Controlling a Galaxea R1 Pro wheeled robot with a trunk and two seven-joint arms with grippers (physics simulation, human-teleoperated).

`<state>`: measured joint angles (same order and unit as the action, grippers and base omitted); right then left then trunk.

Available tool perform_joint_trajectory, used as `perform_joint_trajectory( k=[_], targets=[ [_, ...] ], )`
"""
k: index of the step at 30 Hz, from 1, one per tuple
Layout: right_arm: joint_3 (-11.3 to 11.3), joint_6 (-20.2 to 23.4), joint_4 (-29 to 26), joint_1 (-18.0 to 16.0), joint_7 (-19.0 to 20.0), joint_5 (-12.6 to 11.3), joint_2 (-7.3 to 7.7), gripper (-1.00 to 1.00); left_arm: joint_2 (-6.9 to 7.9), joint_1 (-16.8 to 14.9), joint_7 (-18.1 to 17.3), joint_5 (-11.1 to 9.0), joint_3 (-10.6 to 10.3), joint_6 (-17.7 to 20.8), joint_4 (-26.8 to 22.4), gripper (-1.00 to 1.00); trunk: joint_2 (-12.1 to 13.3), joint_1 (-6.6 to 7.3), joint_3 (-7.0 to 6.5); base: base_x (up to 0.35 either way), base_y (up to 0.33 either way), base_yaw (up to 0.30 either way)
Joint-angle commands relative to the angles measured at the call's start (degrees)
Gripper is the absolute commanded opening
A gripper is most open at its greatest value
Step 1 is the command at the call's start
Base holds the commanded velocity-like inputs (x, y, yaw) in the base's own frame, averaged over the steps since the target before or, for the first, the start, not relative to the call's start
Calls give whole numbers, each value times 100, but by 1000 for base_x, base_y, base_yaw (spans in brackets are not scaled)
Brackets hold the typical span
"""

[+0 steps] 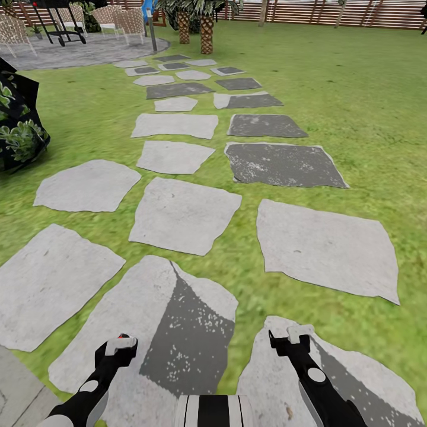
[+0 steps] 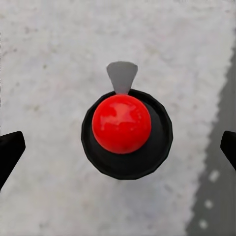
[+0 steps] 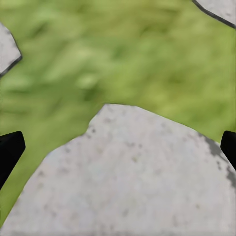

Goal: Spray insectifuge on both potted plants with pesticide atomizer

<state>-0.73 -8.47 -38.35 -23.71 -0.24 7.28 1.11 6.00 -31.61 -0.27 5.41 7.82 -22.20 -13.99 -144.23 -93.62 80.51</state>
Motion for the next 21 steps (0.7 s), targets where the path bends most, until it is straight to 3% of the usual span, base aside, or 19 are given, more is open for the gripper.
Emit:
perform_joint_trajectory(
  k=[1, 9, 10, 21],
  targets=[
    [-7, -15, 3, -2, -2, 54, 1, 100, -3, -3, -2, 57, 43, -21, 2, 100, -1, 1, 3, 0, 0, 0],
    [-8, -15, 3, -2, -2, 54, 2, 100, -3, -3, 0, 57, 43, -21, -30, 100, -1, 1, 3, 0, 0, 0],
    [-8, -15, 3, -2, -2, 54, 1, 100, -3, -3, 0, 57, 44, -21, -32, -100, -1, 1, 3, 0, 0, 0],
    [-9, -15, 10, -2, -2, 54, 3, 100, -3, -3, 0, 57, 42, -23, -47, -100, -1, 1, 3, 0, 0, 0]
  ],
)
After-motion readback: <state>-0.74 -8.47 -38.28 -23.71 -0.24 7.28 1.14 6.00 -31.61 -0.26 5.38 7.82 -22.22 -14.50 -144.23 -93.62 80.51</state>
